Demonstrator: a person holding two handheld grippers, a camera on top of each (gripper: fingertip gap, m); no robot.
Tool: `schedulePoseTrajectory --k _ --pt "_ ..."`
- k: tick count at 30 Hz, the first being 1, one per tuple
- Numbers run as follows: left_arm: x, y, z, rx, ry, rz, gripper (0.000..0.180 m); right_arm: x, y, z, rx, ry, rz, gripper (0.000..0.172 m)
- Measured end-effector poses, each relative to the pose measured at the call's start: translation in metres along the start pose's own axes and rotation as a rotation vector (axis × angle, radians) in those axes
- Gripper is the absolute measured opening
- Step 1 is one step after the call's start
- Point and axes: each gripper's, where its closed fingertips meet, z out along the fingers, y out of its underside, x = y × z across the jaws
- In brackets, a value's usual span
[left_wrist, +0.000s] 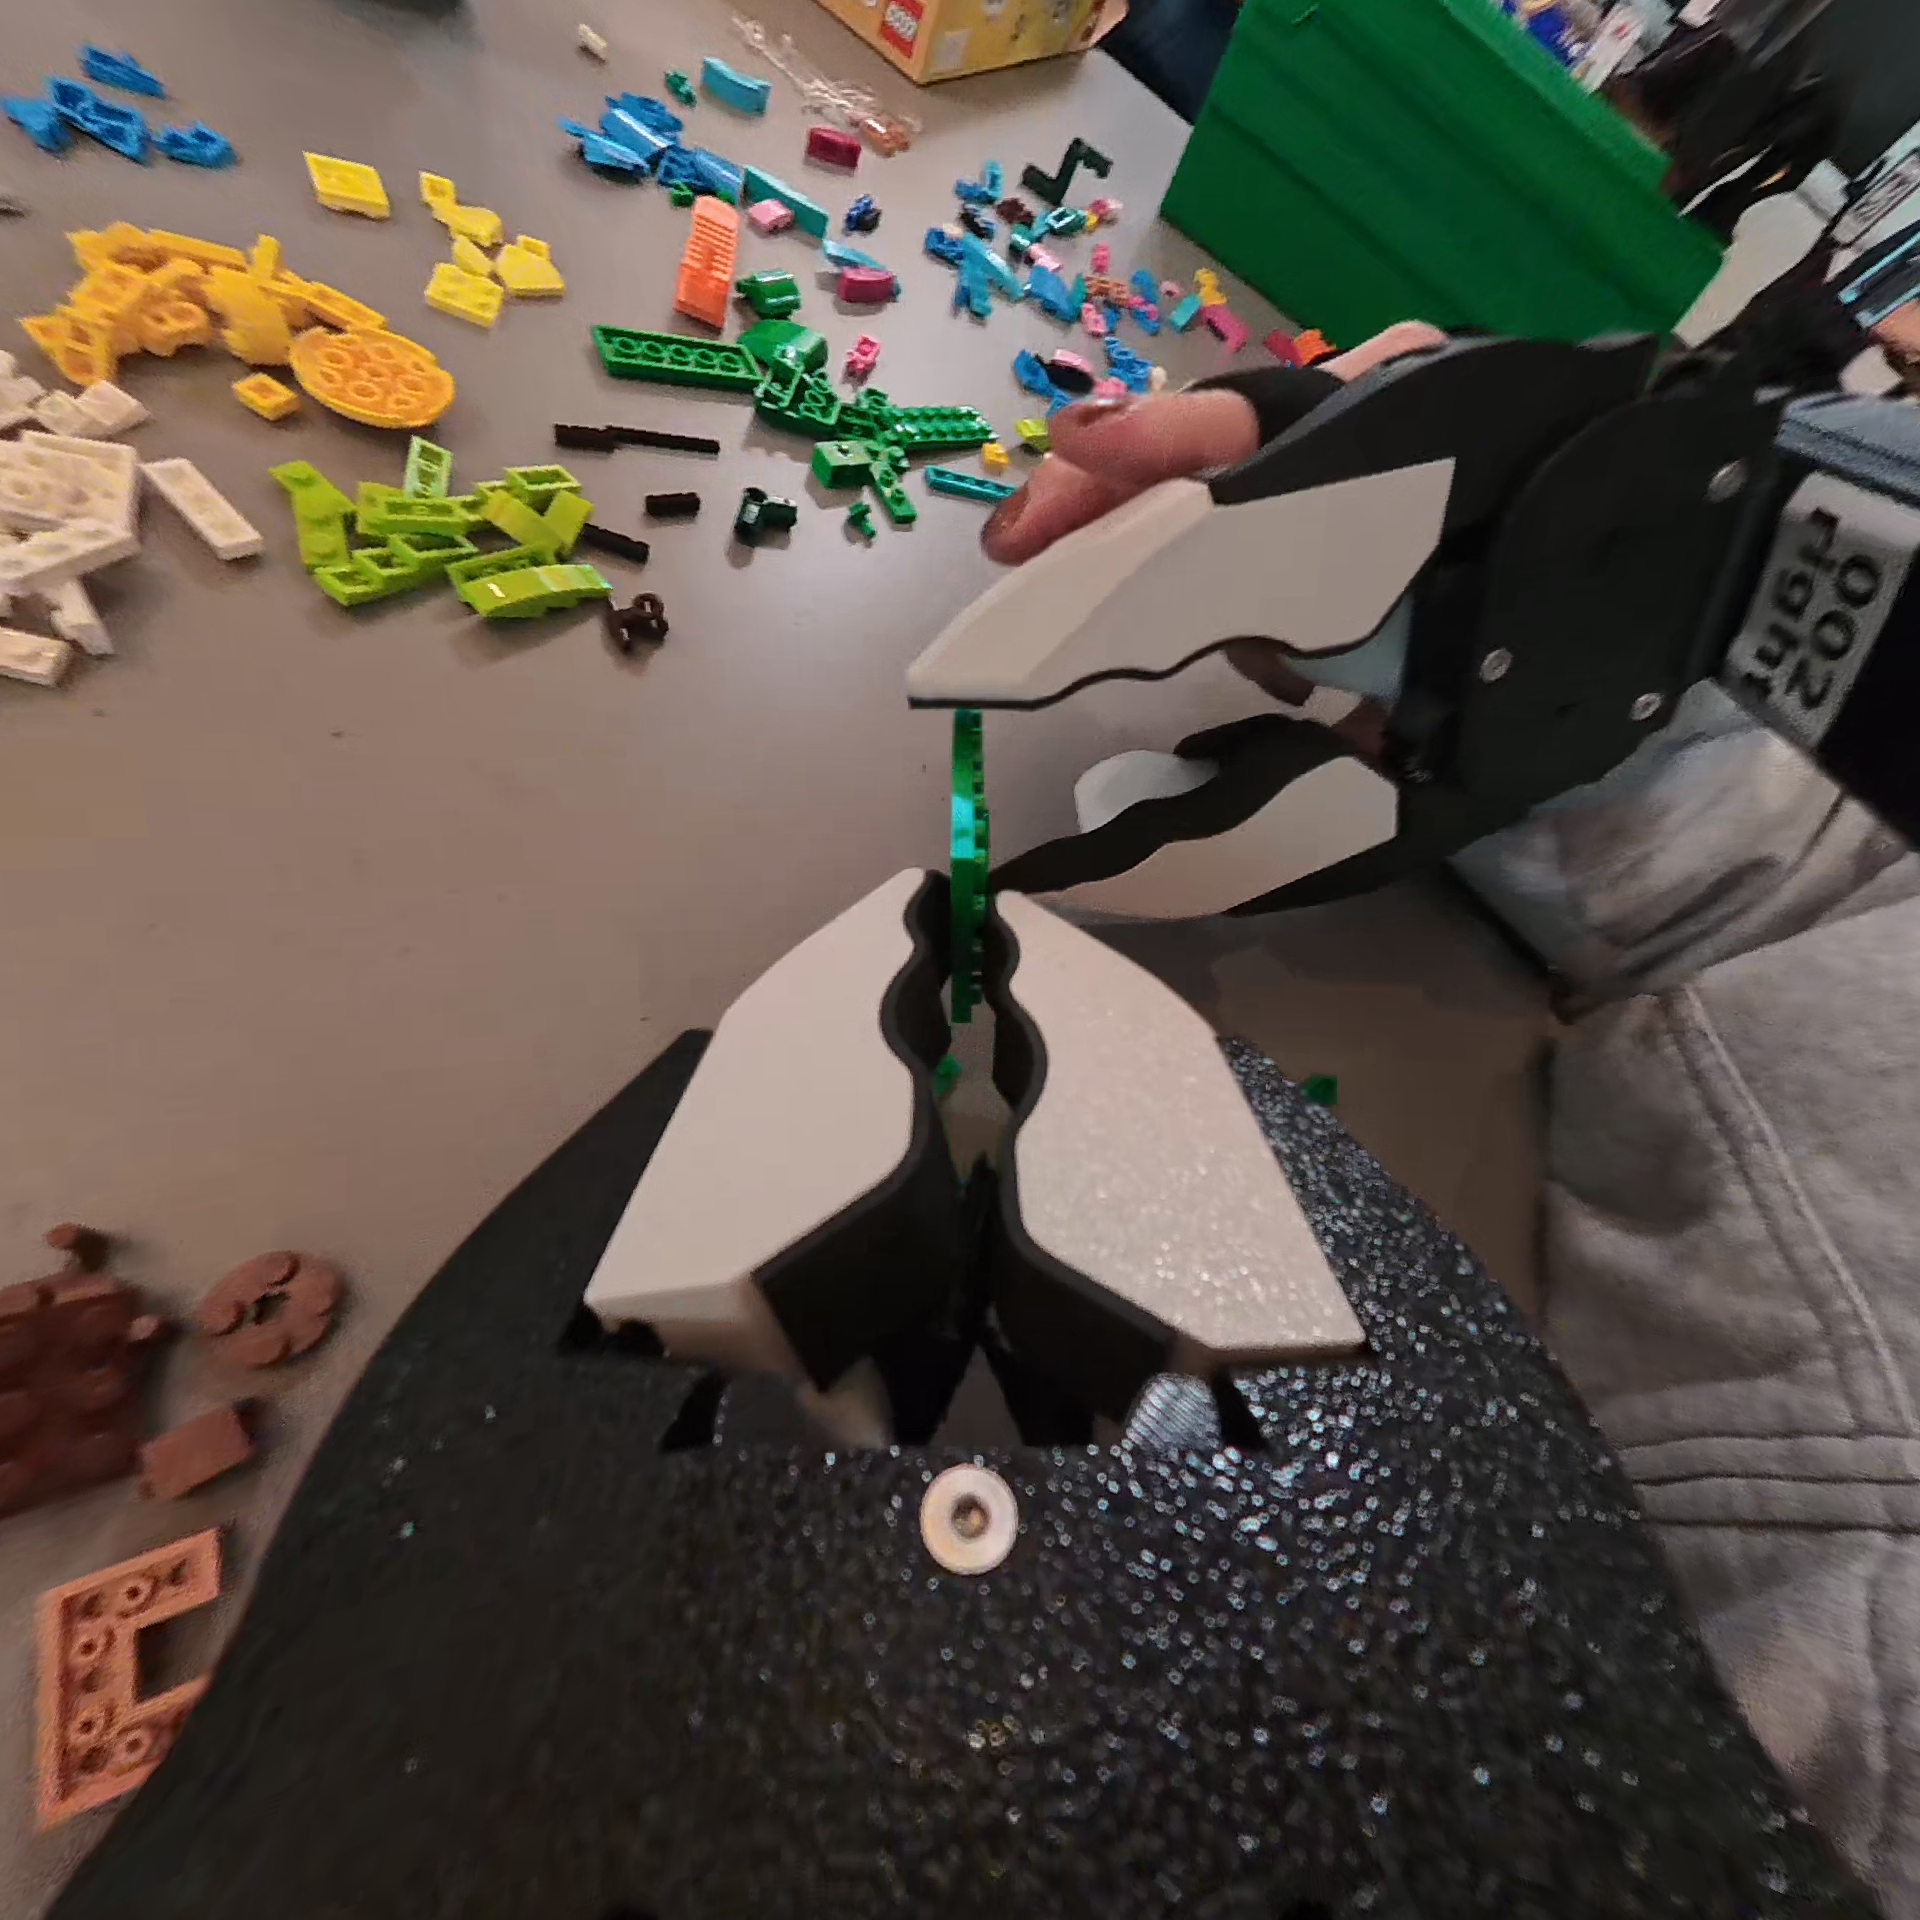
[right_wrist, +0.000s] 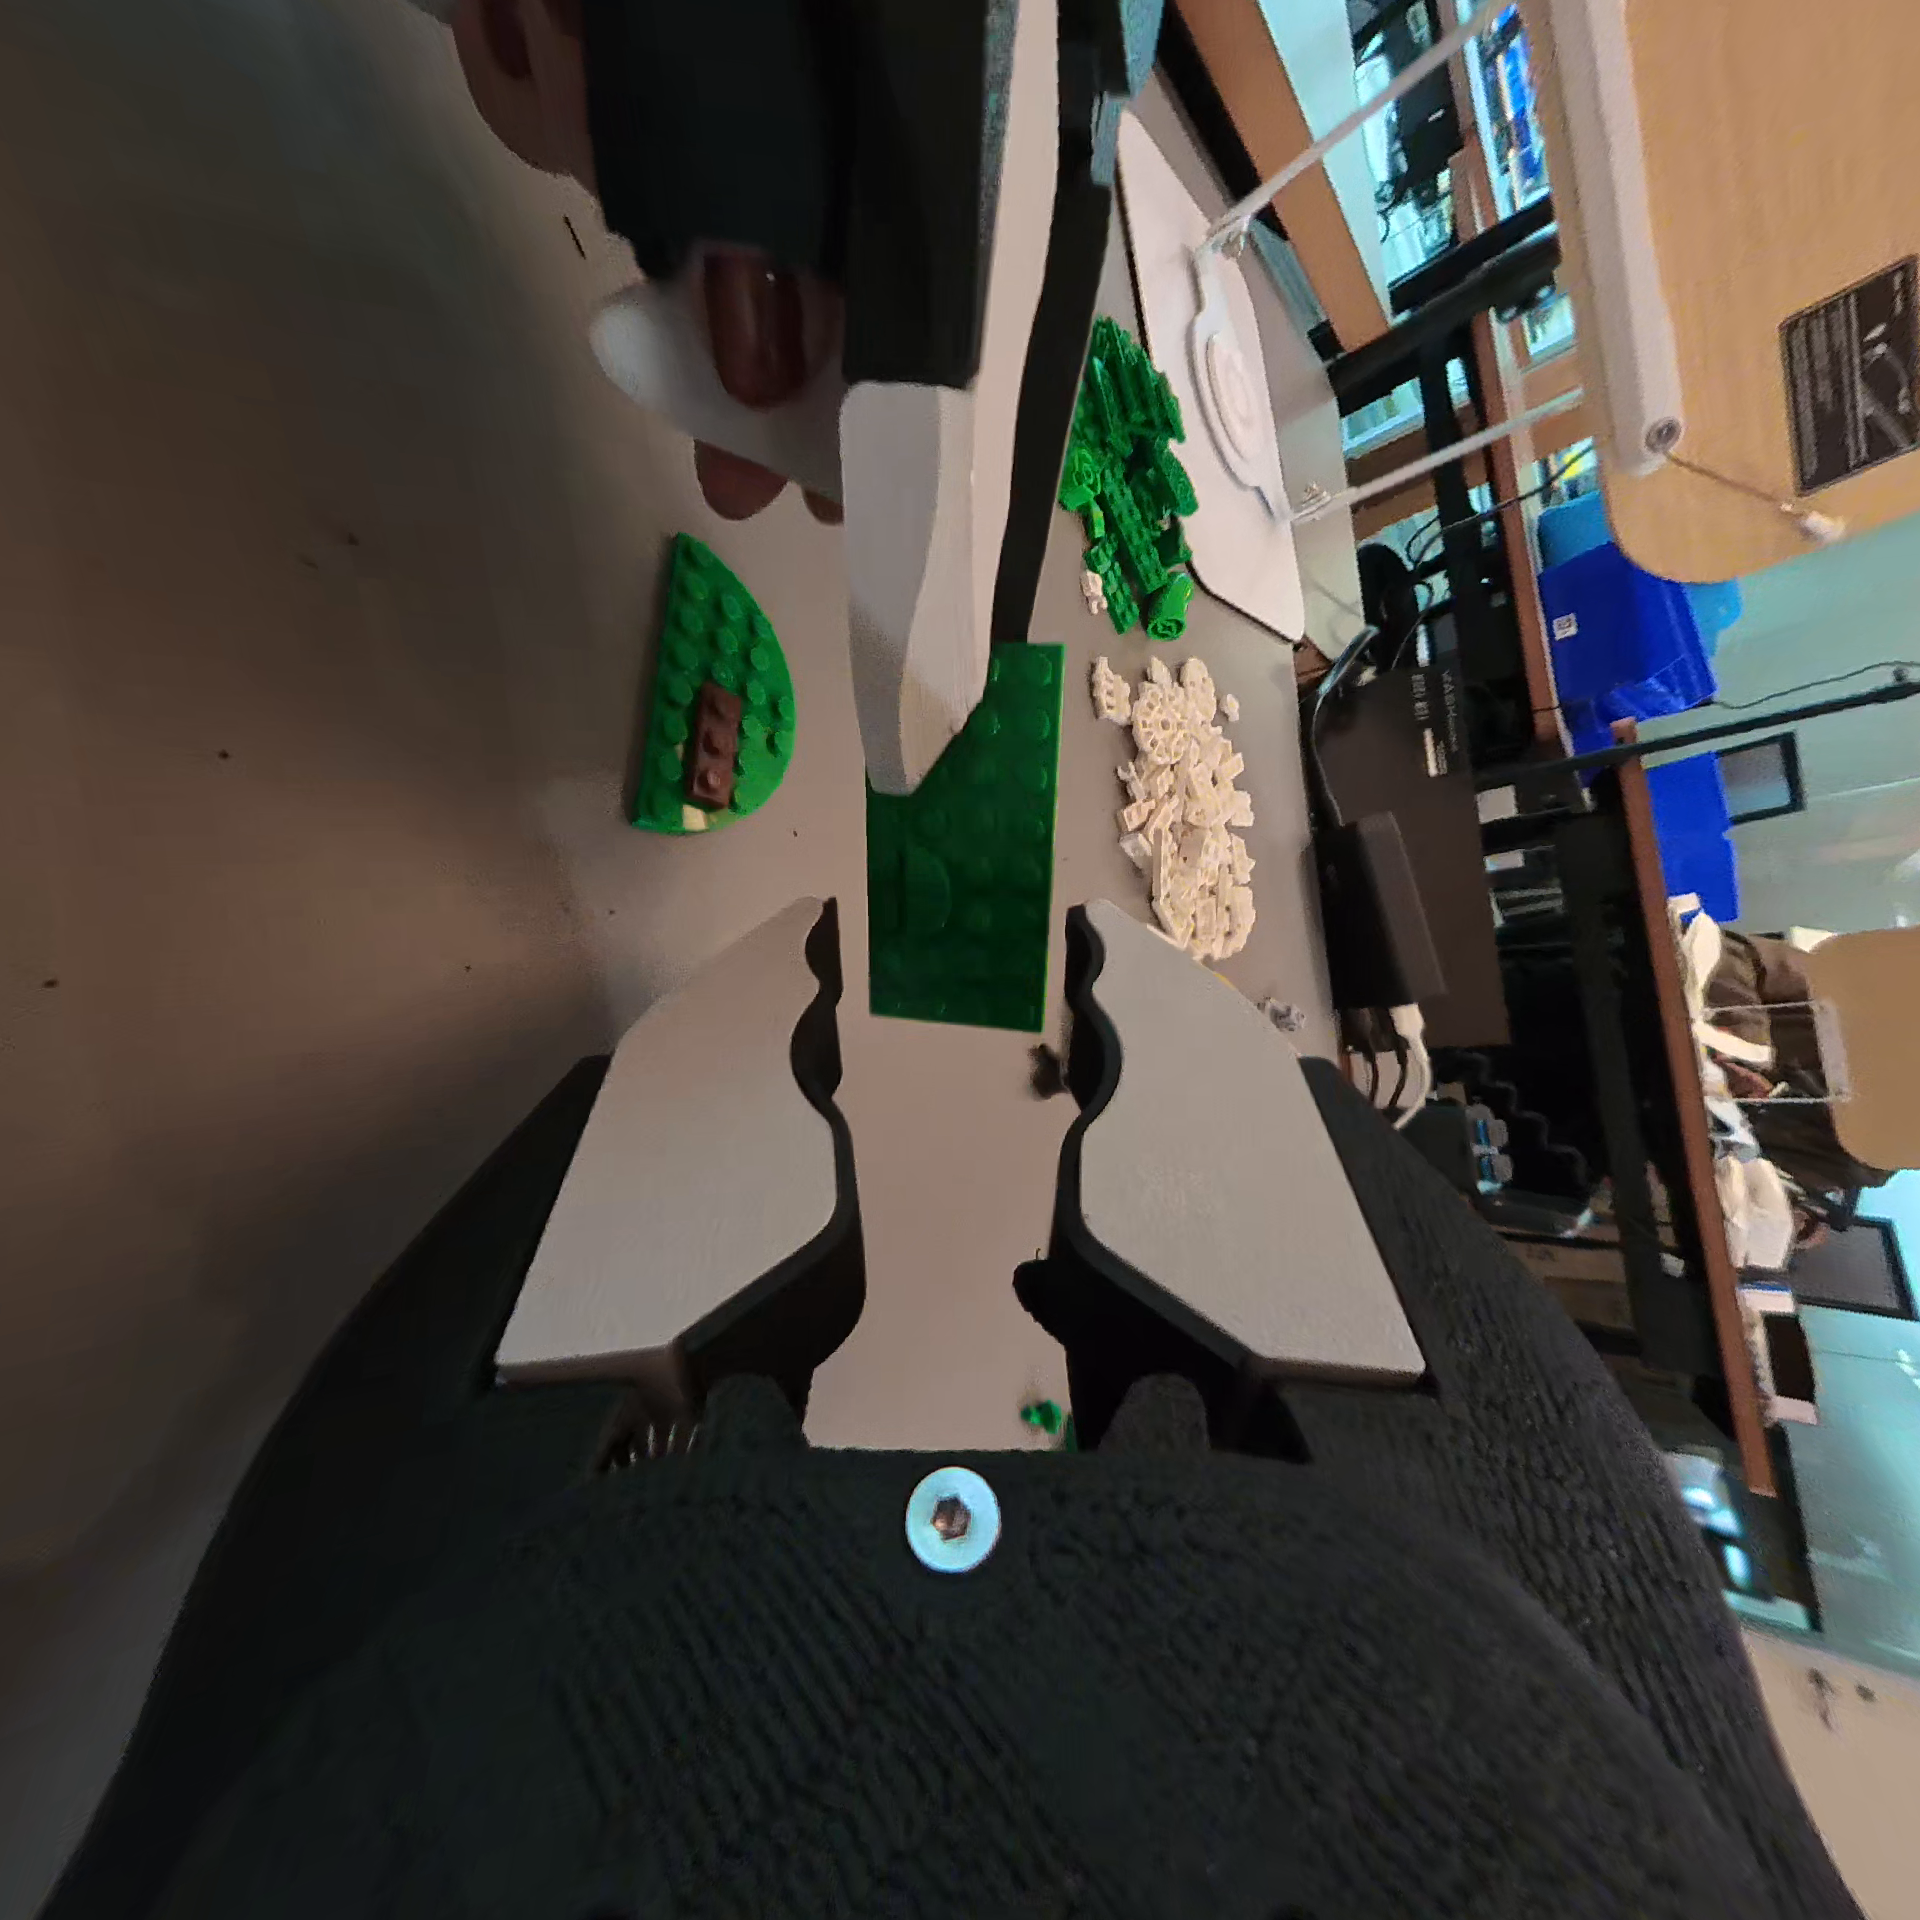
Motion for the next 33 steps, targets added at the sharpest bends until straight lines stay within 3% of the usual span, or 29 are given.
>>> schedulePoseTrajectory --k 5,9,11,13,15,21,25,33 --pt "0.001 -0.001 -0.001 0.02 0.008 -0.009 0.003 -0.001 -0.002 0.001 -0.005 0.006 -0.022 0.041" --pt "-0.014 -0.005 -0.009 0.058 -0.082 -0.006 0.004 -0.001 0.009 -0.011 -0.049 -0.047 0.067 0.041" --pt "-0.017 -0.007 -0.017 0.084 -0.103 -0.008 0.004 -0.029 0.011 -0.028 -0.049 -0.276 0.243 0.038" --pt "-0.02 -0.009 -0.027 0.118 -0.116 -0.015 0.004 -0.075 -0.002 -0.06 -0.02 -0.636 0.428 0.034" --pt "-0.024 -0.01 -0.036 0.148 -0.137 -0.019 0.004 -0.101 -0.011 -0.079 -0.028 -0.789 0.488 0.031" --pt "-0.031 -0.012 -0.067 0.233 -0.203 -0.026 0.004 -0.114 -0.009 -0.078 -0.149 -0.716 0.564 0.026" --pt "-0.037 -0.011 -0.096 0.282 -0.268 -0.021 0.004 -0.116 -0.01 -0.075 -0.197 -0.677 0.497 0.007" --pt "-0.057 -0.015 -0.176 0.43 -0.406 -0.048 0.004 -0.106 -0.016 -0.063 -0.177 -0.624 0.403 0.007"
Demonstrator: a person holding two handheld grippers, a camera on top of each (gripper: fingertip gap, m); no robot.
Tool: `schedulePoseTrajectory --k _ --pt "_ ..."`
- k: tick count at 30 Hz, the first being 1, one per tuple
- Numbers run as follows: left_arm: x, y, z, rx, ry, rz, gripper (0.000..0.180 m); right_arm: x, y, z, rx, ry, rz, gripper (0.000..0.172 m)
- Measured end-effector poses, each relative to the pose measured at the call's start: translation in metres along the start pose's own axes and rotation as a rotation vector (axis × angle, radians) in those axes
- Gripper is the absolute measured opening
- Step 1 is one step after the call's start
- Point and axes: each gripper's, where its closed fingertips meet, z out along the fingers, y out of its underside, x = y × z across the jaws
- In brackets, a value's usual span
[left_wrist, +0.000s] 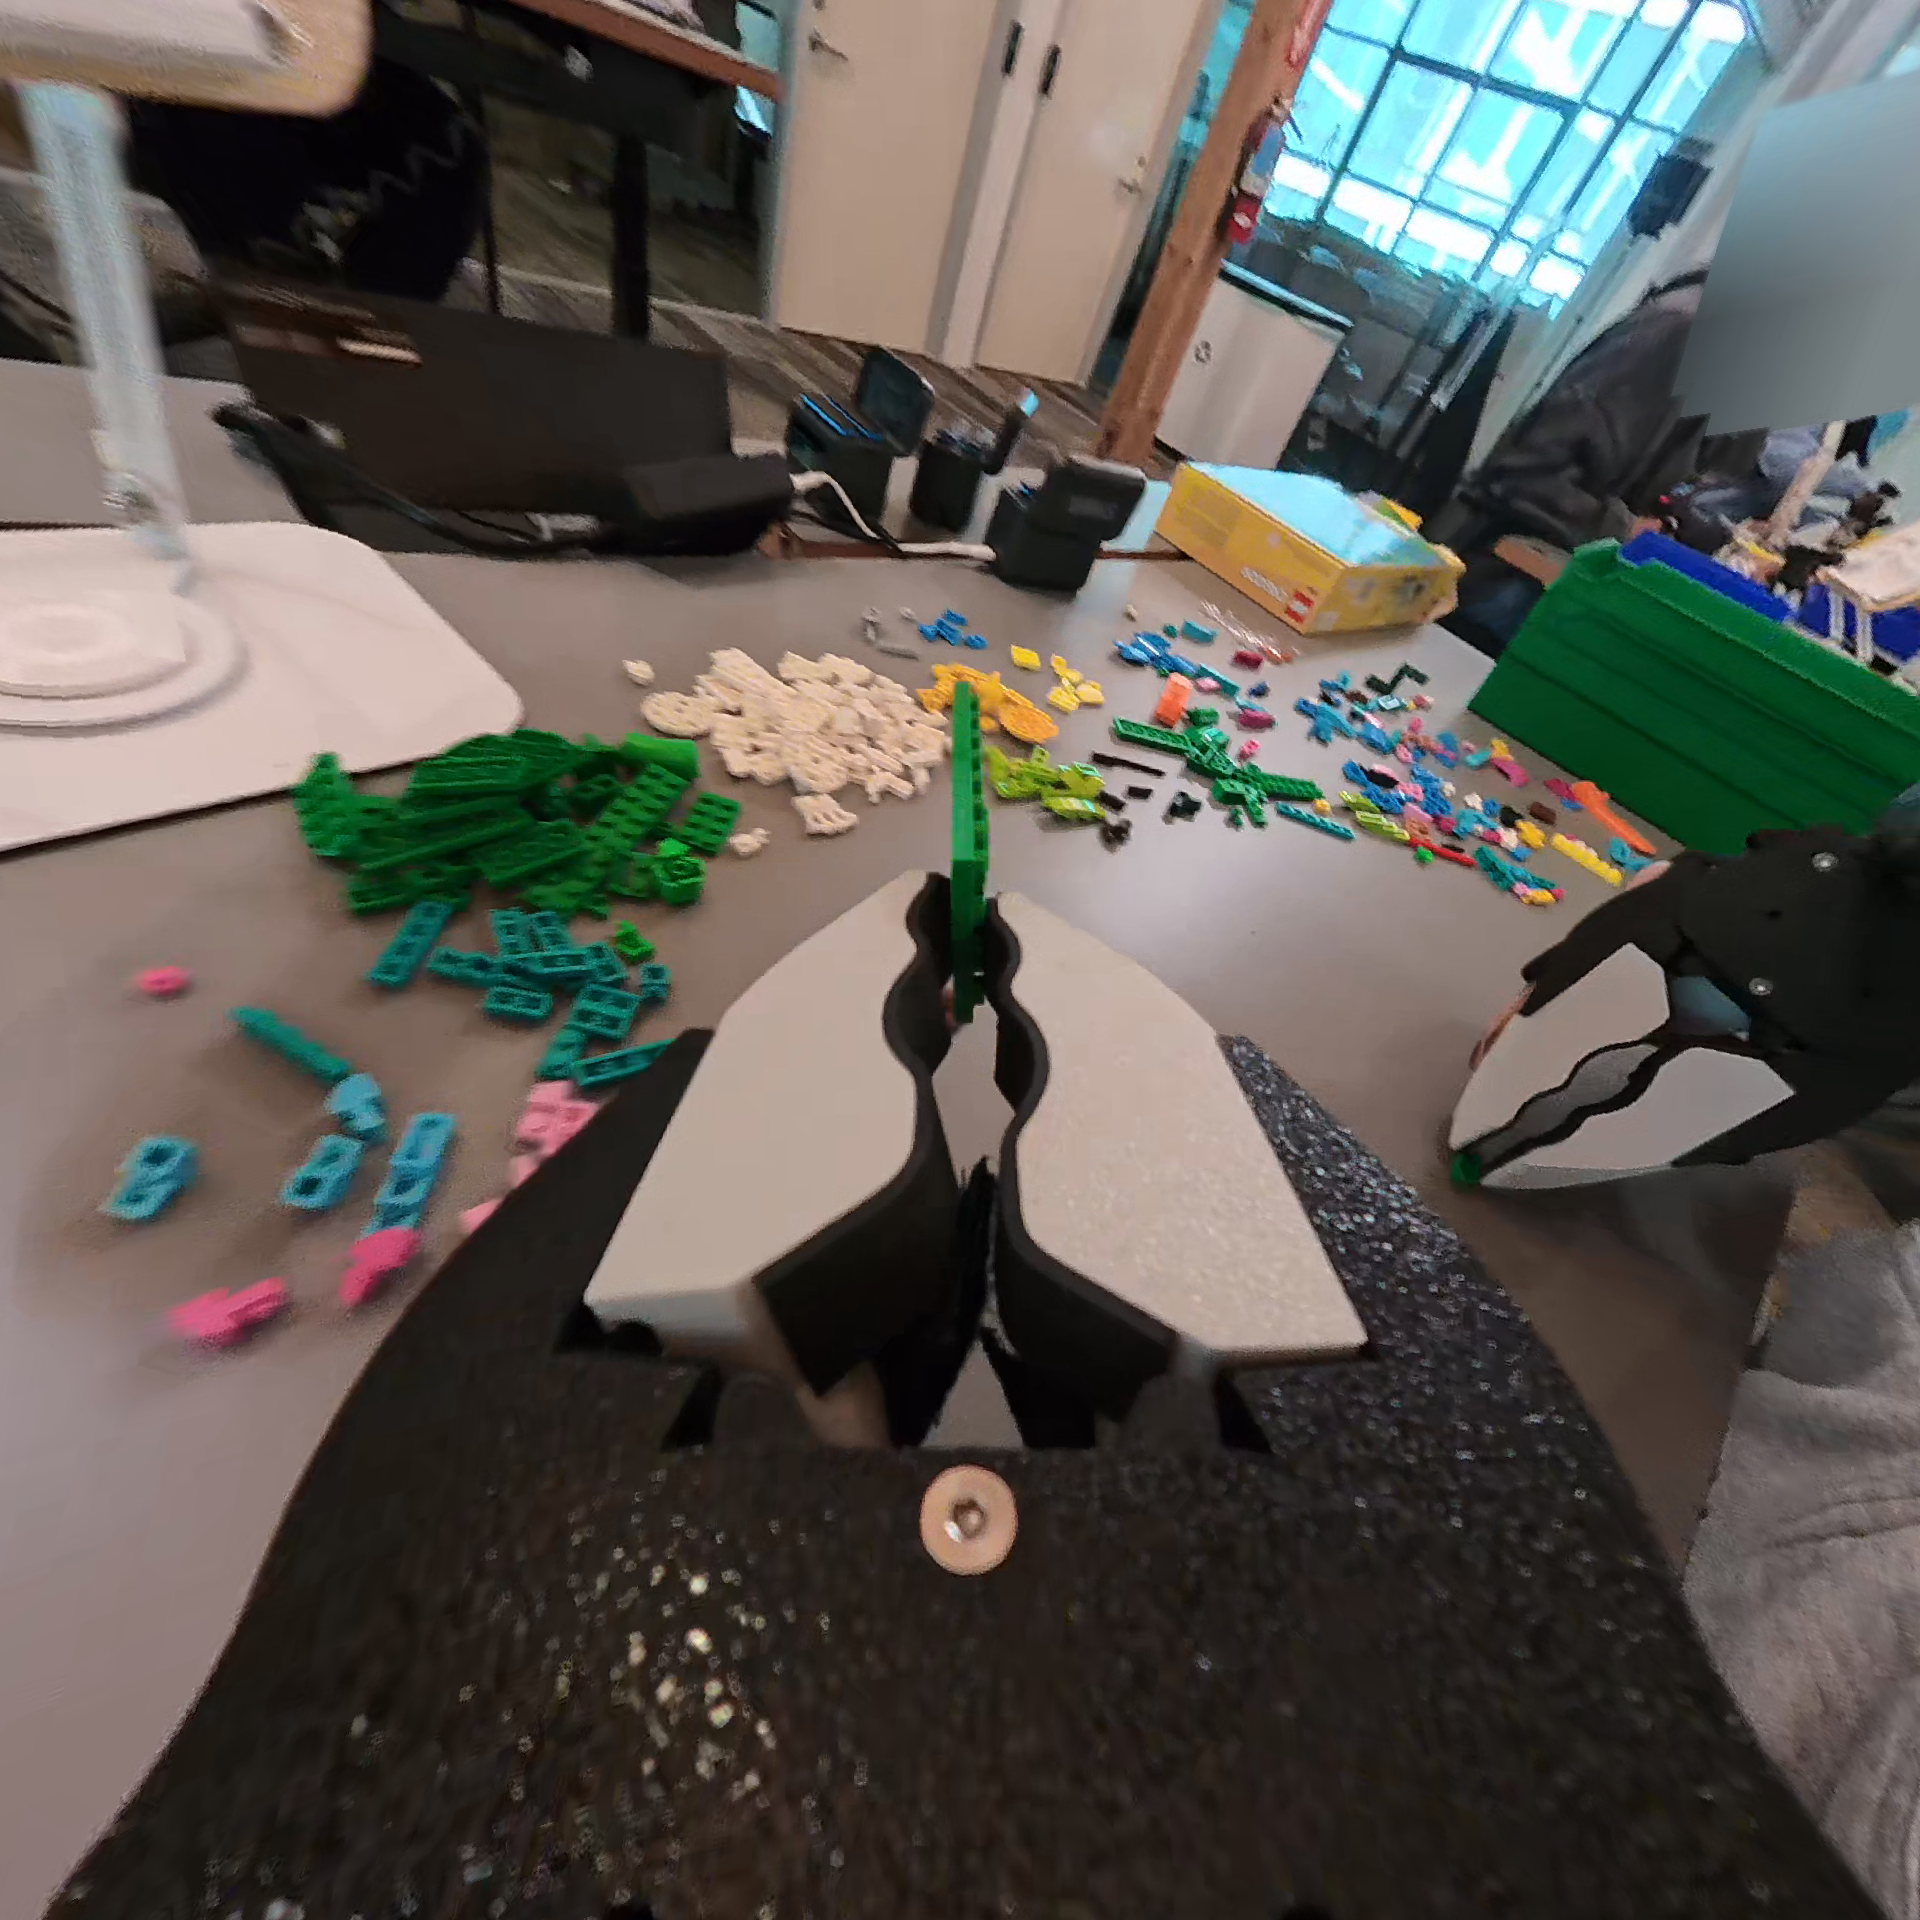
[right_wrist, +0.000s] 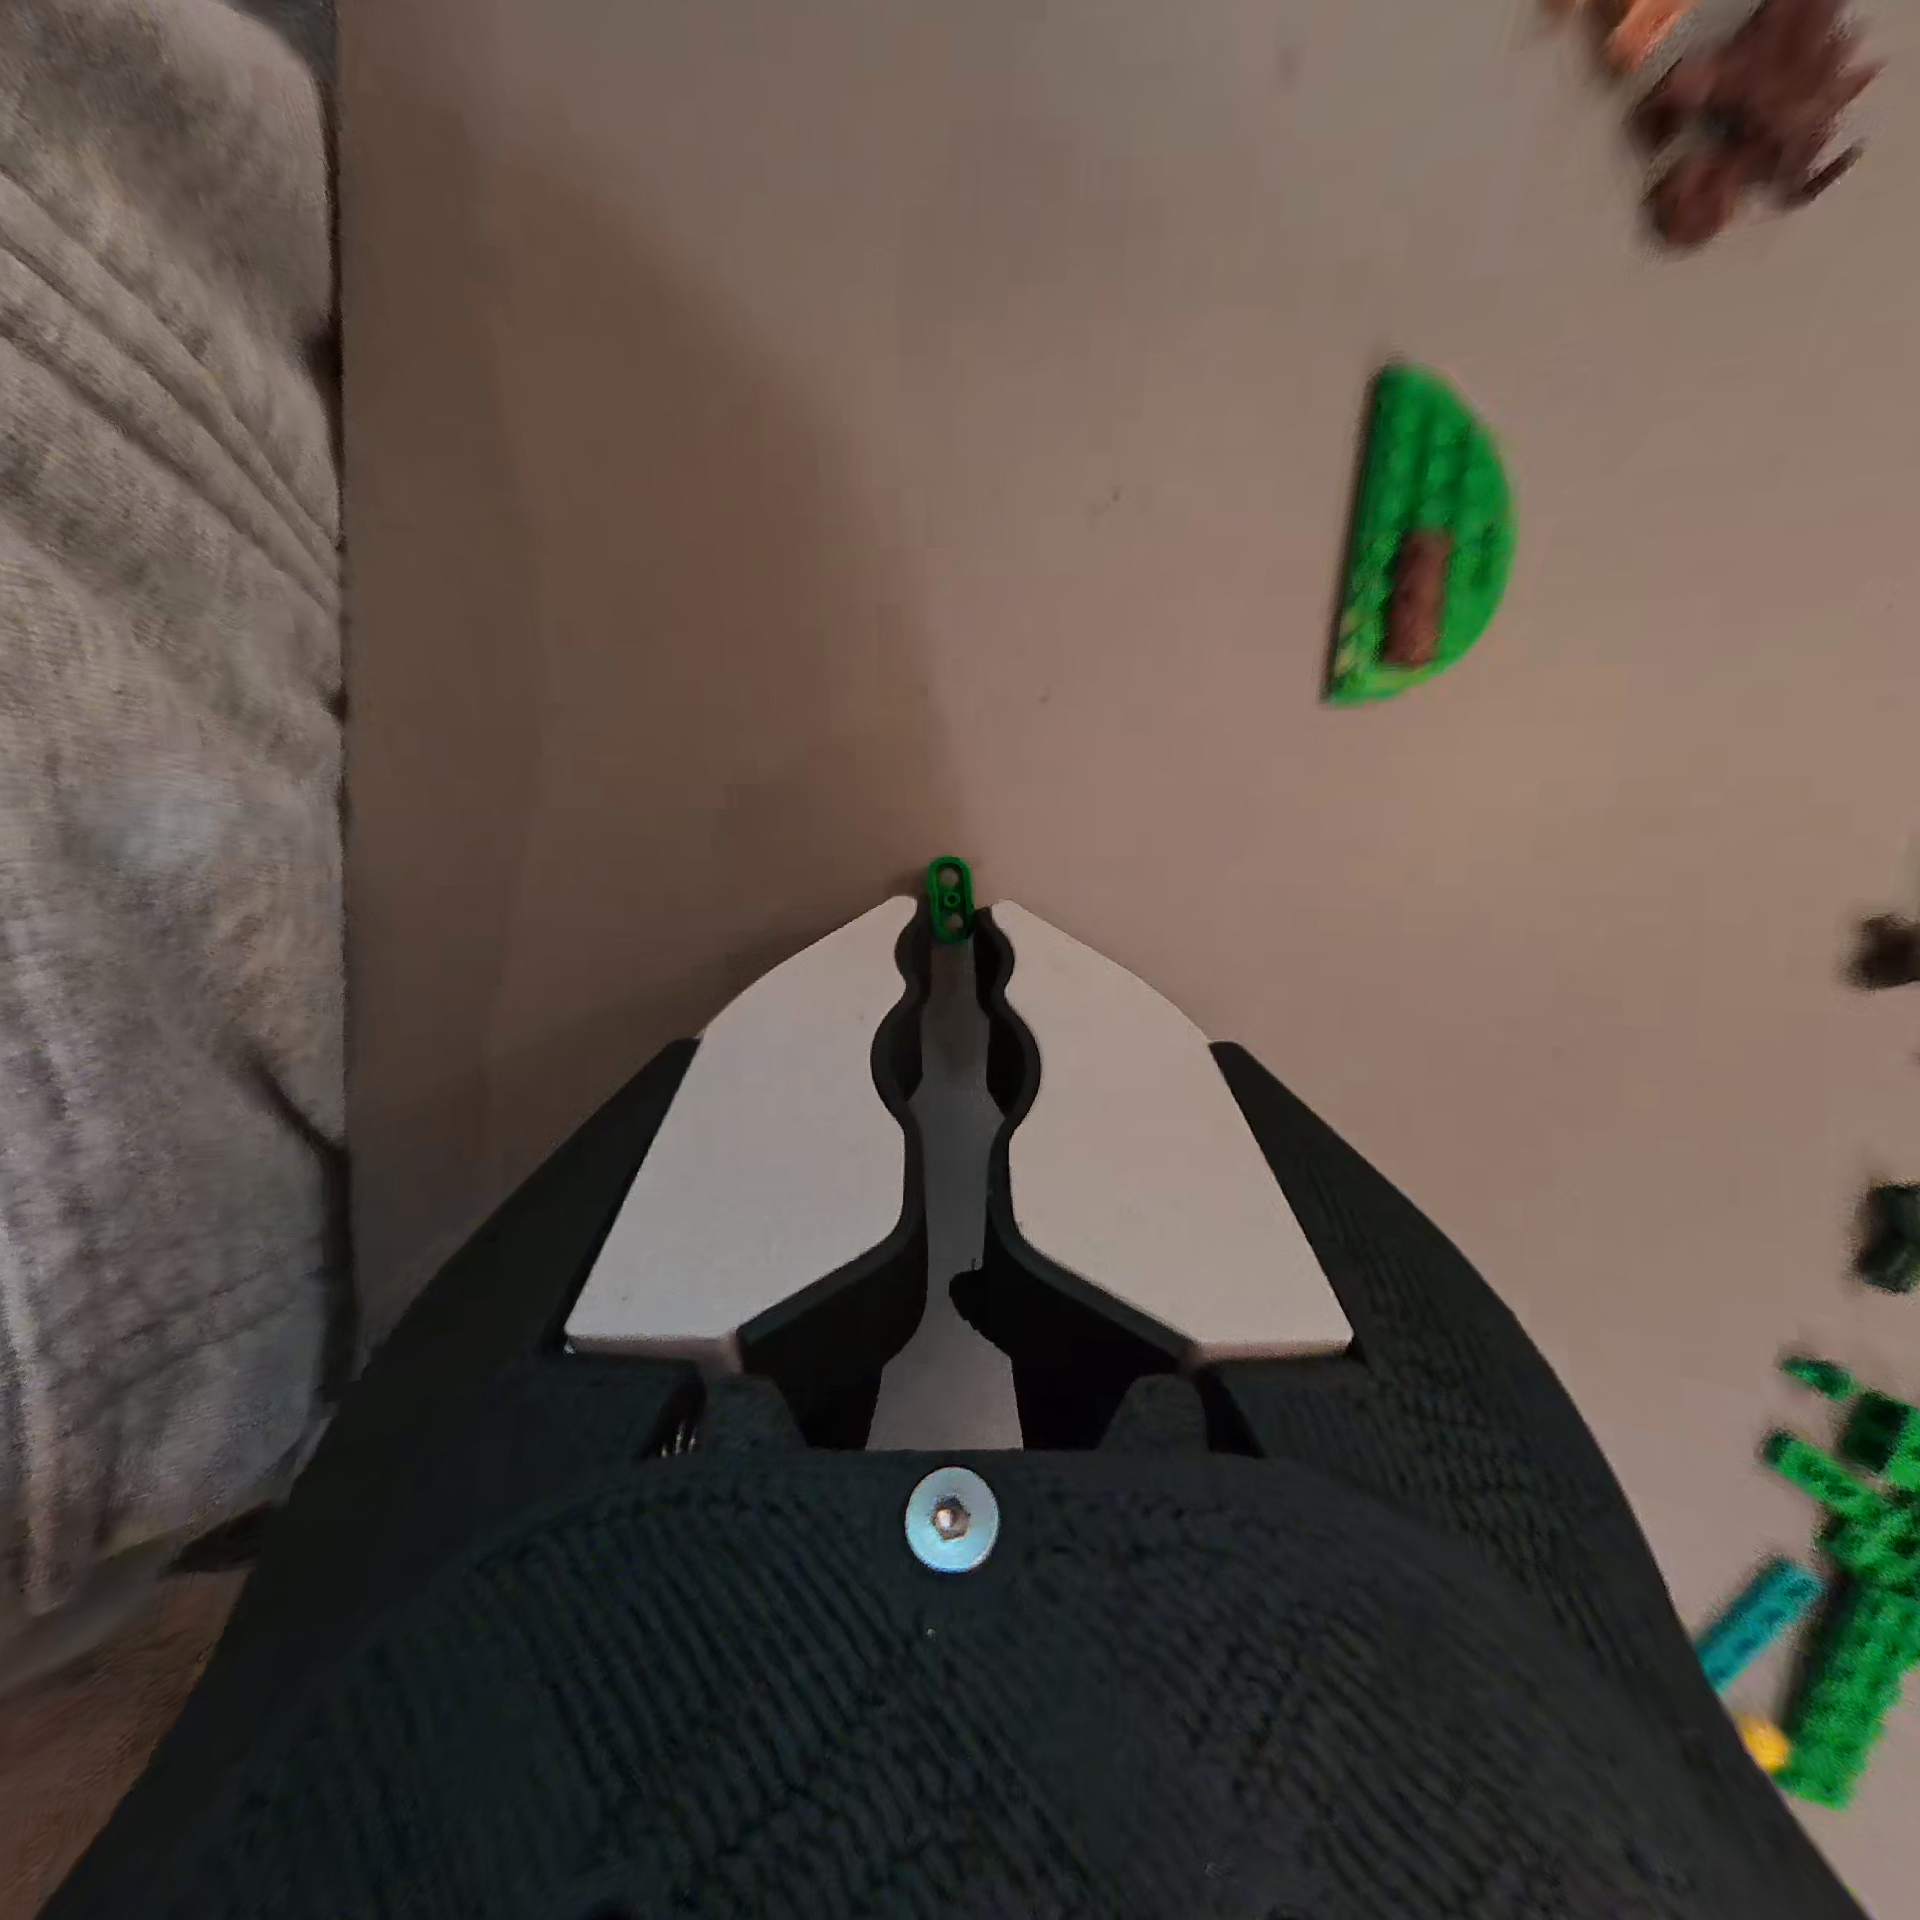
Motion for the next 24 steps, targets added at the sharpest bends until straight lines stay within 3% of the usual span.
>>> schedulePoseTrajectory --k 6,11,15,19,21,24 --pt "-0.032 -0.021 -0.039 0.109 -0.102 -0.015 0.004 0.086 -0.098 0.018 0.231 0.228 -0.154 0.006" --pt "-0.037 -0.024 -0.046 0.139 -0.093 -0.043 0.004 0.183 -0.168 0.053 0.298 0.421 -0.169 0.006" --pt "-0.037 -0.019 -0.042 0.116 -0.083 -0.039 0.004 0.229 -0.181 0.092 0.209 0.37 -0.145 0.007" --pt "-0.041 -0.016 -0.038 0.12 -0.069 -0.067 0.004 0.249 -0.184 0.118 0.159 0.323 -0.12 0.008" --pt "-0.041 -0.012 -0.033 0.112 -0.058 -0.08 0.004 0.252 -0.182 0.121 0.152 0.318 -0.106 0.022" --pt "-0.04 -0.007 -0.026 0.092 -0.041 -0.088 0.004 0.251 -0.178 0.108 0.206 0.339 -0.091 0.028"
